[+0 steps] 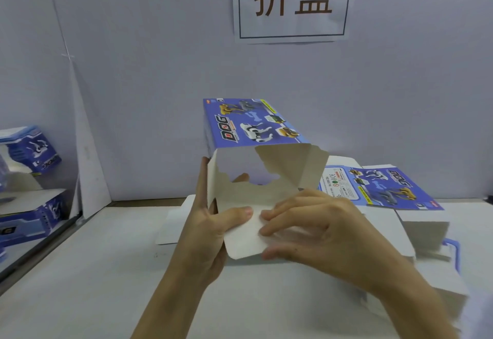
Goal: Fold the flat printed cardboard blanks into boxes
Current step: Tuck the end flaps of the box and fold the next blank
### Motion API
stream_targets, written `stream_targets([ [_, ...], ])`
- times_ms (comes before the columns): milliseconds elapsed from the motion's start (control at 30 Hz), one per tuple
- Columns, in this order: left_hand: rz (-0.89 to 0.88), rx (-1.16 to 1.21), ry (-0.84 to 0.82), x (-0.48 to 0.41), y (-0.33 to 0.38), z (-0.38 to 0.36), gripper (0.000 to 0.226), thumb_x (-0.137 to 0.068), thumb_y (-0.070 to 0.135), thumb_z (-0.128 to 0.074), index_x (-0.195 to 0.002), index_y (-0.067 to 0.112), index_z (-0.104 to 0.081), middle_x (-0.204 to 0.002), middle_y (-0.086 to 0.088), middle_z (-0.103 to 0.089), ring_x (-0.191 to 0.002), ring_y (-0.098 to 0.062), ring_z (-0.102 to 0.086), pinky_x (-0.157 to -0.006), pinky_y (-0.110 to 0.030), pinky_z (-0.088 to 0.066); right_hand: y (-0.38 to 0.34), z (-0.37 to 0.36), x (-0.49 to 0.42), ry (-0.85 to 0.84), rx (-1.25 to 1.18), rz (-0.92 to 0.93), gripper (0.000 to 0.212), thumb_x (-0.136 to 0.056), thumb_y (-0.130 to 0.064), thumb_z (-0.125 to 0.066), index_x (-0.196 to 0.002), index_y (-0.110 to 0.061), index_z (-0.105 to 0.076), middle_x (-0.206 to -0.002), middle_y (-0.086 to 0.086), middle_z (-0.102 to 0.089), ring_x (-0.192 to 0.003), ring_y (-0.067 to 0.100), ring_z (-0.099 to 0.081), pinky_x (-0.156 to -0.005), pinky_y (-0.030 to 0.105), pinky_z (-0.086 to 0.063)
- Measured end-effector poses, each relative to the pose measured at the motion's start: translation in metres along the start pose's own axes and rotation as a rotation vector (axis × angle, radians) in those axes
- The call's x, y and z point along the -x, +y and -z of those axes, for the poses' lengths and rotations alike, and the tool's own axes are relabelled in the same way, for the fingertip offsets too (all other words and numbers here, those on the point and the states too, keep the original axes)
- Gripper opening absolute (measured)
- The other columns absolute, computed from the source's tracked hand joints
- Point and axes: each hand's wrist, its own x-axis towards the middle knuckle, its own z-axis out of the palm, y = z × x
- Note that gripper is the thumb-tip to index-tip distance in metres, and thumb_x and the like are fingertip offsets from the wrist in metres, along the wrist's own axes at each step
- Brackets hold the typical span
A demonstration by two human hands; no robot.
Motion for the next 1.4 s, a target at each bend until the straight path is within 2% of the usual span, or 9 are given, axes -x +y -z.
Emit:
stream_targets([
  [300, 0.019, -0.063, -0.093, 0.009, -0.011, -0.021, 0.109, -0.063, -0.006, -0.071, -0.143, 0.051, -0.026, -0.125, 0.003, -0.066, -0.106, -0.017, -0.067, -0.072, -0.026, -0.057, 0.01, -0.008, -0.004, 0.089, 0.0, -0.048, 0.033, -0.082, -0.042, -0.066, -0.065, -0.015, -0.073, -0.064, -0.006, -0.064, -0.064, 0.009, -0.058, -0.062, 0.026, -0.047],
  [567, 0.067, 0.025, -0.049, 0.003, -0.006, -0.009, 0.08, -0.067, -0.016, -0.061, -0.14, 0.012, -0.043, -0.097, -0.015, -0.072, -0.079, -0.026, -0.071, -0.058, -0.032, -0.056, 0.006, 0.002, 0.001, -0.117, -0.043, -0.051, 0.03, -0.063, -0.055, -0.08, -0.083, -0.032, -0.075, -0.104, -0.023, -0.065, -0.102, -0.001, -0.06, -0.085, 0.01, -0.04],
  [800, 0.107, -0.006, -0.049, 0.002, -0.011, -0.011, 0.072, -0.069, -0.018, -0.06, -0.134, 0.012, -0.05, -0.104, -0.019, -0.069, -0.079, -0.03, -0.068, -0.056, -0.032, -0.055, 0.011, -0.011, -0.003, 0.005, -0.18, -0.077, 0.009, -0.075, -0.032, -0.077, -0.083, -0.031, -0.075, -0.082, -0.016, -0.072, -0.083, 0.005, -0.066, -0.073, 0.019, -0.05],
  [867, 0.157, 0.154, -0.041, -0.001, -0.006, -0.006, 0.068, -0.058, -0.005, -0.066, -0.124, 0.003, -0.055, -0.092, -0.02, -0.065, -0.077, -0.03, -0.064, -0.059, -0.034, -0.056, 0.009, -0.015, -0.004, 0.101, -0.284, -0.061, 0.006, -0.075, -0.027, -0.077, -0.081, -0.028, -0.076, -0.08, -0.017, -0.073, -0.078, 0.002, -0.067, -0.071, 0.01, -0.047],
  [967, 0.261, 0.353, -0.075, -0.006, 0.004, 0.012, 0.043, -0.077, 0.033, -0.067, -0.115, 0.012, -0.062, -0.101, -0.019, -0.069, -0.096, -0.033, -0.069, -0.074, -0.045, -0.057, 0.011, -0.013, -0.005, 0.45, -0.403, -0.077, 0.008, -0.076, -0.031, -0.069, -0.073, -0.036, -0.074, -0.071, -0.022, -0.071, -0.065, -0.006, -0.063, -0.065, 0.005, -0.044],
  [1067, 0.3, -0.11, 0.001, -0.01, 0.012, 0.035, 0.084, -0.061, 0.06, -0.072, -0.135, 0.027, -0.051, -0.128, -0.003, -0.06, -0.113, -0.012, -0.063, -0.082, -0.038, -0.056, 0.022, 0.0, 0.0, 0.728, -0.491, -0.161, 0.012, -0.078, -0.034, -0.074, -0.069, -0.042, -0.074, -0.063, -0.019, -0.069, -0.057, -0.002, -0.061, -0.055, 0.009, -0.046],
  [1167, 0.237, -0.983, -0.034, -0.008, 0.015, 0.063, 0.11, -0.055, 0.067, -0.079, -0.146, 0.05, -0.02, -0.157, 0.015, -0.011, -0.139, -0.002, -0.028, -0.107, -0.029, -0.033, 0.032, 0.011, 0.007, 0.765, -0.547, -0.212, 0.01, -0.077, -0.035, -0.071, -0.068, -0.037, -0.074, -0.063, -0.015, -0.07, -0.054, 0.003, -0.064, -0.05, 0.012, -0.048],
  [1300, 0.392, -0.816, -0.38, -0.005, 0.018, 0.088, 0.097, -0.047, 0.048, -0.086, -0.131, 0.055, -0.039, -0.139, 0.02, -0.049, -0.118, -0.006, -0.057, -0.098, -0.031, -0.05, 0.04, 0.012, 0.01, 0.762, -0.66, -0.342, 0.028, -0.067, -0.056, -0.077, -0.067, -0.028, -0.073, -0.065, -0.008, -0.072, -0.053, 0.006, -0.066, -0.047, 0.016, -0.051],
  [1400, 0.386, -0.777, -0.352, -0.006, 0.018, 0.097, 0.09, -0.041, 0.045, -0.089, -0.124, 0.044, -0.054, -0.119, 0.014, -0.065, -0.108, -0.011, -0.064, -0.09, -0.037, -0.055, 0.047, 0.002, 0.005, 0.838, -0.726, -0.425, 0.029, -0.081, -0.05, -0.066, -0.069, -0.024, -0.071, -0.068, -0.003, -0.073, -0.058, 0.009, -0.068, -0.051, 0.019, -0.053],
])
